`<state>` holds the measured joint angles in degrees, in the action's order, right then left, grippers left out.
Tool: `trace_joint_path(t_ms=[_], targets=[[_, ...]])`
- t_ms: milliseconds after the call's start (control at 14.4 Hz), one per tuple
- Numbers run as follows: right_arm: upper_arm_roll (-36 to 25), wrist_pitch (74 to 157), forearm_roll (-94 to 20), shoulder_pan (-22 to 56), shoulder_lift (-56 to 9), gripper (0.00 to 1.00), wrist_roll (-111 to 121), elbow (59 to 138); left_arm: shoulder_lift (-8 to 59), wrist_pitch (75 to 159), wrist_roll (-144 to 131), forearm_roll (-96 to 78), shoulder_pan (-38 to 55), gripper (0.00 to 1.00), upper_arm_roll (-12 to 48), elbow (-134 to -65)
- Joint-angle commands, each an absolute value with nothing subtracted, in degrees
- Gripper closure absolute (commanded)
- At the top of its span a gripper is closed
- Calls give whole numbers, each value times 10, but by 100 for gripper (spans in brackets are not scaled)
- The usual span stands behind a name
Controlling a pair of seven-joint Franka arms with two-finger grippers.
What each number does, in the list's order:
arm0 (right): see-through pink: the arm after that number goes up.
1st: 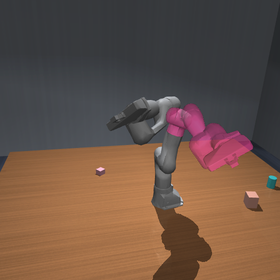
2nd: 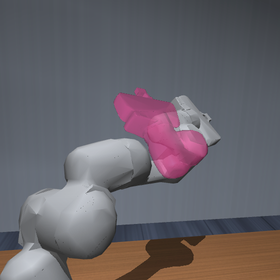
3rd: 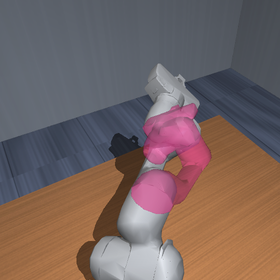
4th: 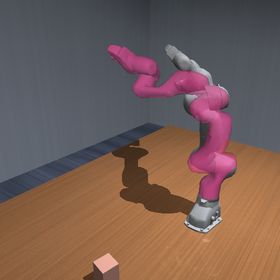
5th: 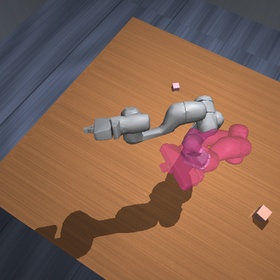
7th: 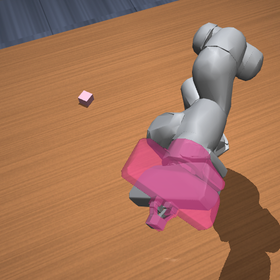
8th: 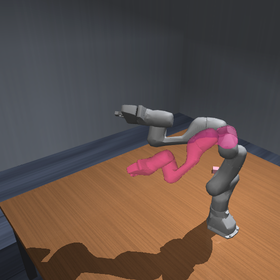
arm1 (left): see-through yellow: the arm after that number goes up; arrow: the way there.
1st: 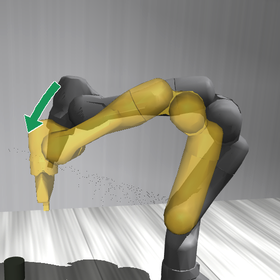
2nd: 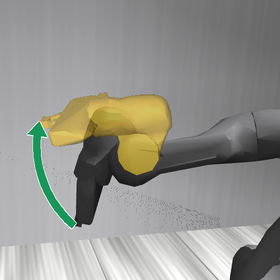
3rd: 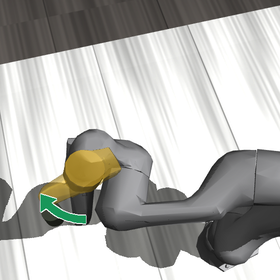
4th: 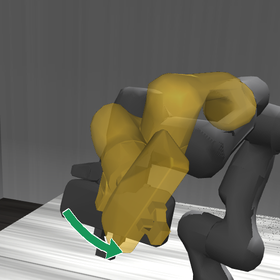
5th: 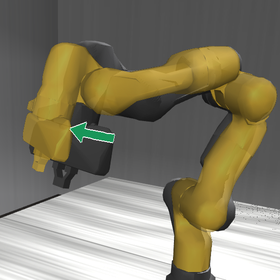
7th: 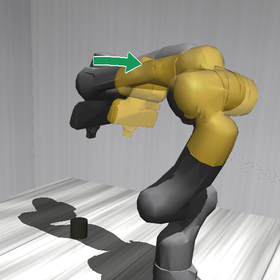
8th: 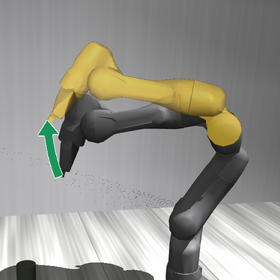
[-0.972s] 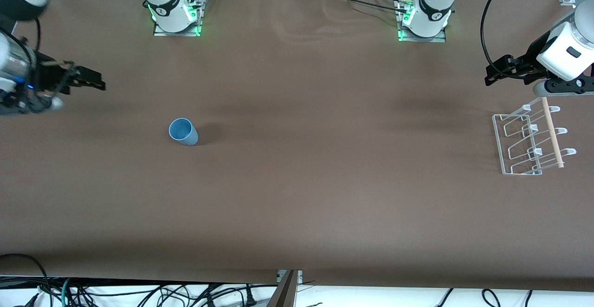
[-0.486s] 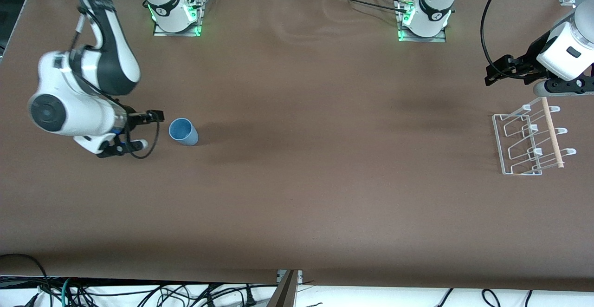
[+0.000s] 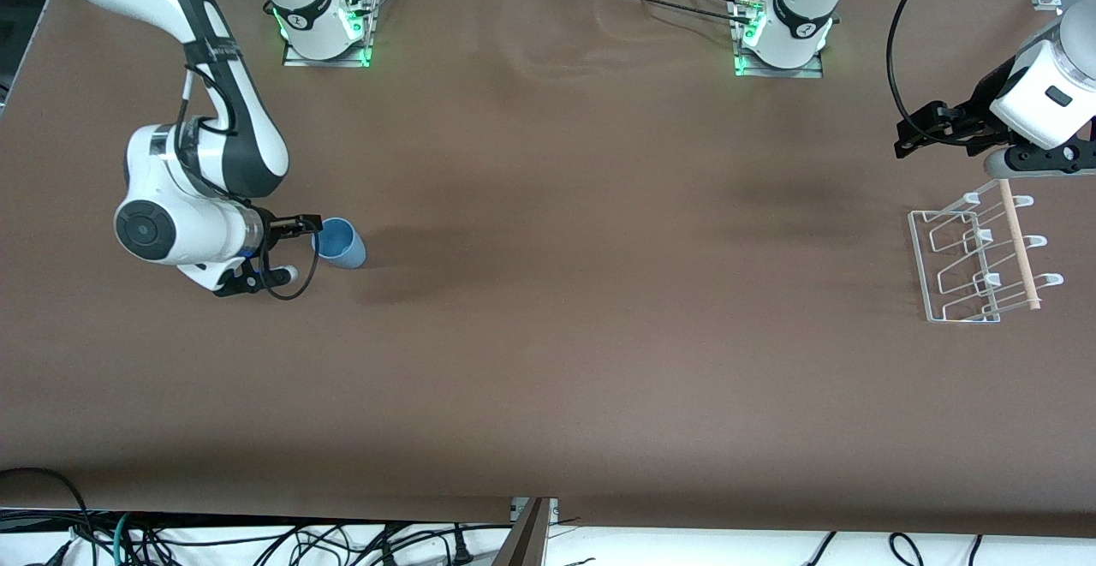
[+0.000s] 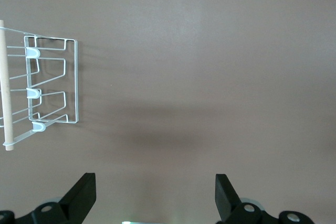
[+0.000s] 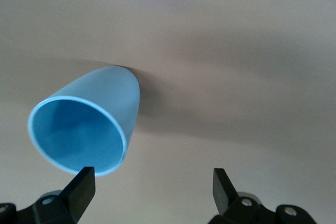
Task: Transfer cup to left arm and place on rack
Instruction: 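Close the right gripper around the blue cup's side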
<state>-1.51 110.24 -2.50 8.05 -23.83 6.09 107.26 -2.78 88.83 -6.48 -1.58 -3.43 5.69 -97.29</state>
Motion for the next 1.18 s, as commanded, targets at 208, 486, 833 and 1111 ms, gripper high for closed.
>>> trace_joint_path(t_ms=[208,486,833,1111], targets=[[-16,1145,-20,94,-273,9,50,1073,-25,878,-73,-6,-38,0,62,-962],[-16,1150,-20,95,-286,84,24,1066,-24,877,-73,-6,-38,0,62,-962],[-16,1148,-21,106,-288,100,24,1065,-25,877,-73,-6,-38,0,62,-962],[-15,1128,-25,108,-287,100,25,1050,-24,878,-72,-6,-38,0,62,-962]])
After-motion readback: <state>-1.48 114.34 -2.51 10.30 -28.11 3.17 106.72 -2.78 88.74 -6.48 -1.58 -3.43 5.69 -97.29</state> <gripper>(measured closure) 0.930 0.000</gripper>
